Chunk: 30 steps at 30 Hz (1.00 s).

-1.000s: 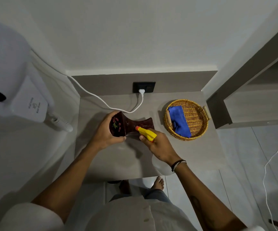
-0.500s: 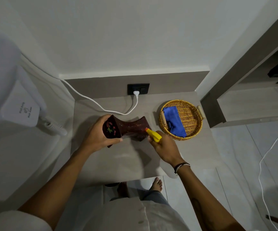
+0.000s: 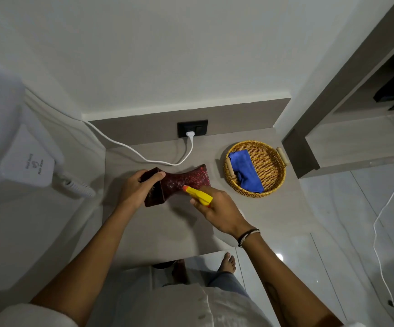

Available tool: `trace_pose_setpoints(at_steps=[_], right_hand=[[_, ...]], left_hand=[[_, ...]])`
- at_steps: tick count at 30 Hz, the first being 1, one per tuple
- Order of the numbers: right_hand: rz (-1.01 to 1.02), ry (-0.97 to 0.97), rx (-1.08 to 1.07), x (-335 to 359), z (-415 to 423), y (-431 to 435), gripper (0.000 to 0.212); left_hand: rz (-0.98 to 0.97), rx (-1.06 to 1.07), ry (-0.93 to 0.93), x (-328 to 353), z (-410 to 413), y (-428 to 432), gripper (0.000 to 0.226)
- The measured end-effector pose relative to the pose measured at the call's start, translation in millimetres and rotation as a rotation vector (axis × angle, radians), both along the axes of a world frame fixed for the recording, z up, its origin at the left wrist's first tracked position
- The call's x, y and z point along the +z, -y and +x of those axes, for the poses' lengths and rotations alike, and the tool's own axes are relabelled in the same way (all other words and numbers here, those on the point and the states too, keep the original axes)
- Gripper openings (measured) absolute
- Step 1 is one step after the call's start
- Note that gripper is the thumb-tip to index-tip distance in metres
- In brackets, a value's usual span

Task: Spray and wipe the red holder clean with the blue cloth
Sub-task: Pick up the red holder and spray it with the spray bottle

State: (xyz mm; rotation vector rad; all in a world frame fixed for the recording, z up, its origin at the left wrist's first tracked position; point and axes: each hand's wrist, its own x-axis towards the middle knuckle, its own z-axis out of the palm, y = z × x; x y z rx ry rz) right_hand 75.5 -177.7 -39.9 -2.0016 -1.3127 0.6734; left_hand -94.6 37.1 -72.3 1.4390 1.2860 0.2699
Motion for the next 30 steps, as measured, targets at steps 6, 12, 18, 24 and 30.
trace_pose_setpoints(at_steps=[6,12,18,24,30], right_hand=[[-0.07,0.052,-0.012,-8.3,0.5,-4.7,0.027],[-0.095,0.051,0.002,-13.4,5.6,-2.4,0.032],[-0.046,-0.019,-0.017,-17.5,6.4,7.1,0.029],[-0.001,-0.098,-0.109,-27.7,10.4,23.4,0.018],[-0.019,-0.022,-0.017,-23.1,9.5,22.1,0.024]], left_hand=[[-0.06,0.023,-0.064,8.8,0.4,14.9,0.043],[-0.127,-0.109,-0.023,12.1,-4.0,25.1,0.119],[0.147,-0.464,-0.125,-4.8,-25.3,29.1,0.155],[0.331,-0.293,-0.18,-5.3,-19.1,28.2,0.089],[0.077,-0.079,-0.128,2.8,-3.4,23.9,0.061]])
